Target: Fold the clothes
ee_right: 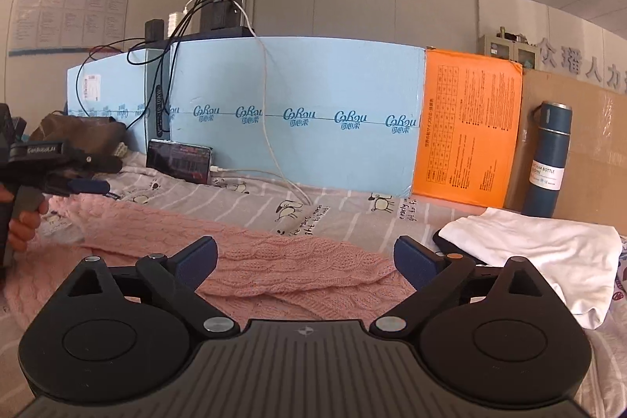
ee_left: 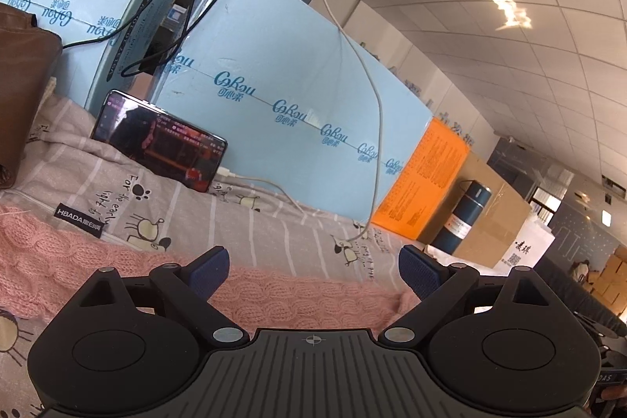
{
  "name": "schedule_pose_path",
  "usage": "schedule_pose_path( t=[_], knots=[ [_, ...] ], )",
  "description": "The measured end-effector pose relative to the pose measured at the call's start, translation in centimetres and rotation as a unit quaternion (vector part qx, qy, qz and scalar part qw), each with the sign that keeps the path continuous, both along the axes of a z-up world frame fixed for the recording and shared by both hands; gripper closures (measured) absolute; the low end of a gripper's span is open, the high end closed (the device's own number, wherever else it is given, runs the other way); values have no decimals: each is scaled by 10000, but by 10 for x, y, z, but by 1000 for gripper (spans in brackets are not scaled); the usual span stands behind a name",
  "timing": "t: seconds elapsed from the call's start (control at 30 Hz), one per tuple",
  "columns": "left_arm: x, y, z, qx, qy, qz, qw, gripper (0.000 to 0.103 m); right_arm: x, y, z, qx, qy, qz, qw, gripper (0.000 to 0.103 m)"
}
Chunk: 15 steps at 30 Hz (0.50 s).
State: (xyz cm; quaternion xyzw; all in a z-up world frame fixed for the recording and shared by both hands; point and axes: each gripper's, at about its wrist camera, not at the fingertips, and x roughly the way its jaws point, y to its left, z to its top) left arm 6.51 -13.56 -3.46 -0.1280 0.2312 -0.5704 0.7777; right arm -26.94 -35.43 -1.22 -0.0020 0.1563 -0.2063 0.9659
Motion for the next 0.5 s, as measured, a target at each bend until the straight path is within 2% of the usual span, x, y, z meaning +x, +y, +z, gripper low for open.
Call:
schedule_pose_path(
  t=[0.03, 0.1, 0.17, 0.23, 0.3, 0.4, 0.5],
  knots=[
    [-6, 5, 5, -43, -158, -62, 9998, 2, -8, 6, -1, -101, 65, 88, 9999, 6],
    [-24, 19, 14, 57, -839, -116, 9964, 1, -24, 18, -5, -320, 245, 257, 9989, 6],
    [-40, 35, 18, 332, -1542, -110, 9874, 1, -32, 26, -10, -475, 492, 400, 9969, 6],
    [-55, 53, 17, 740, -2215, -82, 9723, 1, -39, 35, -18, -620, 810, 636, 9928, 6],
    [-66, 73, 15, 1155, -2691, -132, 9561, 0, -42, 43, -27, -766, 1139, 885, 9866, 6],
    [-76, 96, 12, 1759, -3033, -245, 9362, 0, -44, 51, -38, -936, 1505, 1155, 9774, 6],
    [-84, 112, 6, 2367, -3309, -400, 9126, 0, -46, 53, -46, -999, 1674, 1240, 9729, 8]
  ],
)
